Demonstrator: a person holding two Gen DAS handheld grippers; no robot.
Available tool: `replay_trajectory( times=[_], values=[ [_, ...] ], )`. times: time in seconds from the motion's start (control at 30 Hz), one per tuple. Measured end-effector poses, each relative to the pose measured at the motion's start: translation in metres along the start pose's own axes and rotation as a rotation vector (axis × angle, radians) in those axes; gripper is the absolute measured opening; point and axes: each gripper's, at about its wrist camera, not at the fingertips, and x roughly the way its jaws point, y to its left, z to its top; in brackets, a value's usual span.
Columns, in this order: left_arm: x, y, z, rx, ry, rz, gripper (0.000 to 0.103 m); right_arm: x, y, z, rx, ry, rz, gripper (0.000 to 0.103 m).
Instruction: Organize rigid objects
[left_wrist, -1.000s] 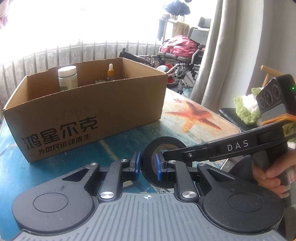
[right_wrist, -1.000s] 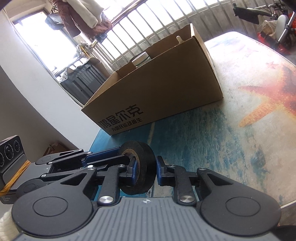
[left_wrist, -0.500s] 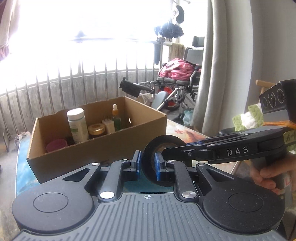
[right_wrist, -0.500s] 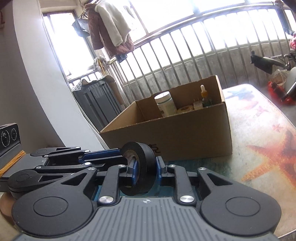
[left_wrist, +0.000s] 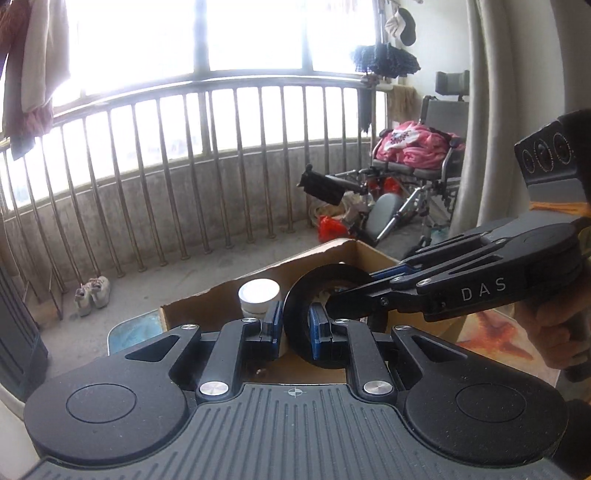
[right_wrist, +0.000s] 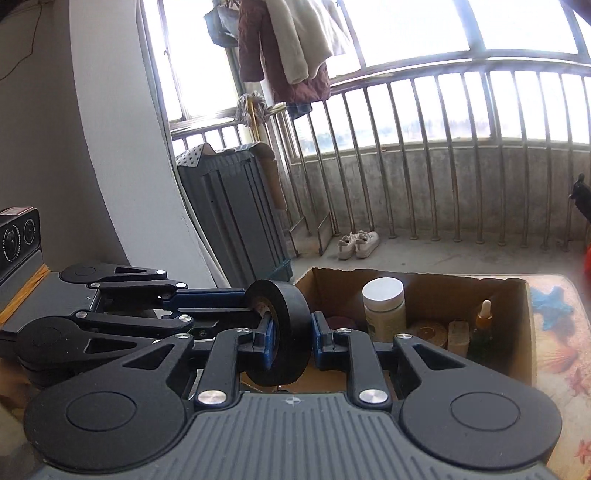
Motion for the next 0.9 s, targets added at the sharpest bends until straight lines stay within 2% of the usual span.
replay_trajectory(
  times=[0.07, 0.13, 0.3, 0.43, 0.53, 0.77, 0.8, 0.83, 0.9],
  values=[
    [0.027, 0.018, -0.002, -0.004, 0.08, 0.016, 0.014, 0.033, -0.006, 0.013, 0.028, 0.088, 0.045, 0.022],
    [0.051, 0.031, -0.004, -0.012, 0.159, 0.022, 0.014, 0.062, -0.013, 0.019, 0.043, 0.145, 0.039, 0.022],
    [0.095, 0.042, -0.014, 0.057, 0.37, 0.014, 0.014, 0.122, -0.028, 0.013, 0.083, 0.344, 0.072, 0.022],
    [0.117, 0.04, -0.022, 0.149, 0.544, 0.002, 0.013, 0.153, -0.04, 0.001, 0.133, 0.508, 0.092, 0.019],
    [0.132, 0.028, -0.027, 0.3, 0.675, 0.018, 0.013, 0.173, -0.045, -0.009, 0.187, 0.607, 0.104, 0.019],
    [0.152, 0.004, -0.04, 0.55, 0.852, 0.028, 0.014, 0.195, -0.046, -0.016, 0.207, 0.72, 0.069, 0.023],
    [0.152, 0.001, -0.041, 0.576, 0.861, 0.017, 0.014, 0.194, -0.045, -0.017, 0.205, 0.726, 0.068, 0.026],
    [0.151, 0.0, -0.04, 0.579, 0.872, 0.016, 0.014, 0.193, -0.045, -0.018, 0.193, 0.738, 0.041, 0.035],
    [0.152, -0.003, -0.042, 0.592, 0.85, 0.04, 0.014, 0.19, -0.049, -0.021, 0.21, 0.749, -0.01, 0.039]
  ],
)
